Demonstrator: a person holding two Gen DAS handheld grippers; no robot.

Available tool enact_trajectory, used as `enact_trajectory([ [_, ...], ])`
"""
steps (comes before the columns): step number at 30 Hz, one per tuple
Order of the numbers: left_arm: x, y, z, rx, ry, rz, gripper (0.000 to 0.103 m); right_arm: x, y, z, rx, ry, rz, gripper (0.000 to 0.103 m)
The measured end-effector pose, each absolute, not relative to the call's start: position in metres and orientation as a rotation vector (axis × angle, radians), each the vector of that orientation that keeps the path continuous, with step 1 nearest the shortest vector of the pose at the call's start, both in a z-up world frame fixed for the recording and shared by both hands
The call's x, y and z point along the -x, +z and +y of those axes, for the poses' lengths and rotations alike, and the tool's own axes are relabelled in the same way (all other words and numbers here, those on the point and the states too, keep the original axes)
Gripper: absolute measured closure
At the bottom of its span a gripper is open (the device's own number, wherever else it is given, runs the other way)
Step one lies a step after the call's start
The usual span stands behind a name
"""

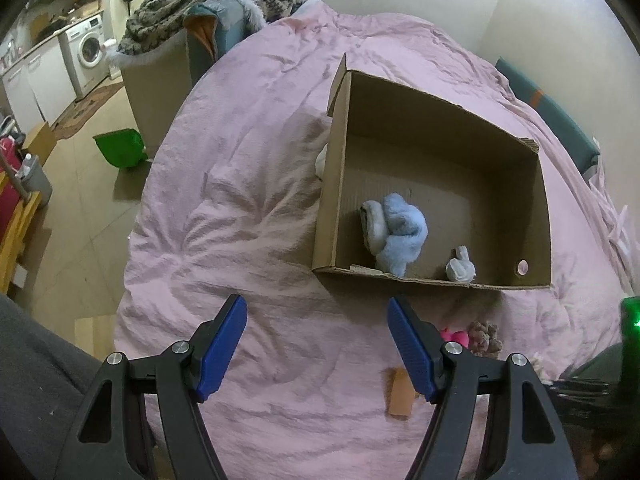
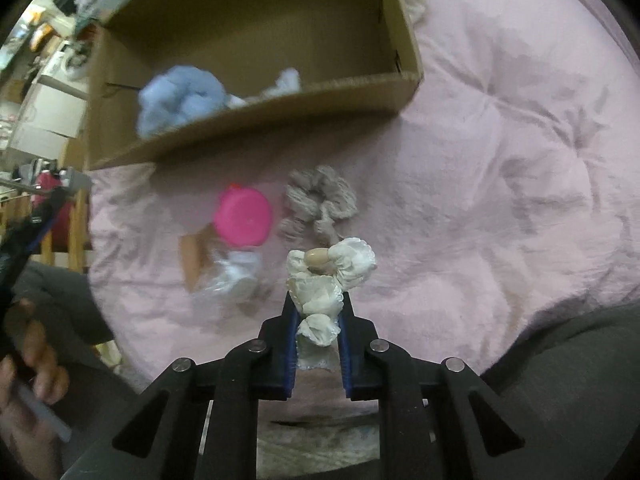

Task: Organize soft objects
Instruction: 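Grasp the tan cardboard tube with the left gripper while the right gripper holds white fabric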

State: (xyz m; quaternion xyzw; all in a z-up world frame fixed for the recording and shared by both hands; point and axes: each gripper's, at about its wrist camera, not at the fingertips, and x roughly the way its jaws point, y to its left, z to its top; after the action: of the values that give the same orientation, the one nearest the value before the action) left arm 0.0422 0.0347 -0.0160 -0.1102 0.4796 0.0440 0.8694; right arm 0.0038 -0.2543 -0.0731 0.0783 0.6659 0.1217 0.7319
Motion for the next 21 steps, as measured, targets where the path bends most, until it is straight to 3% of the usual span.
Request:
enact_trajectory([
  [9,-0.045,-0.033,0.026,0.234,0.056,1.090,0.033,-0.004,-0.022,-0.266,-0.241,0.378,1.195,0.084],
  [16,-0.046,-0.050,0.009,0.186,-0.002,1.156,0.035,-0.012,-0.020,-0.264,-0.276,0.388,1.130,0.084],
  [21,-0.046,-0.071,-0.016,0.185,-0.150,1.265,0.046,-0.014,-0.028,-0.270,-0.319,0.379,1.128,0.084],
])
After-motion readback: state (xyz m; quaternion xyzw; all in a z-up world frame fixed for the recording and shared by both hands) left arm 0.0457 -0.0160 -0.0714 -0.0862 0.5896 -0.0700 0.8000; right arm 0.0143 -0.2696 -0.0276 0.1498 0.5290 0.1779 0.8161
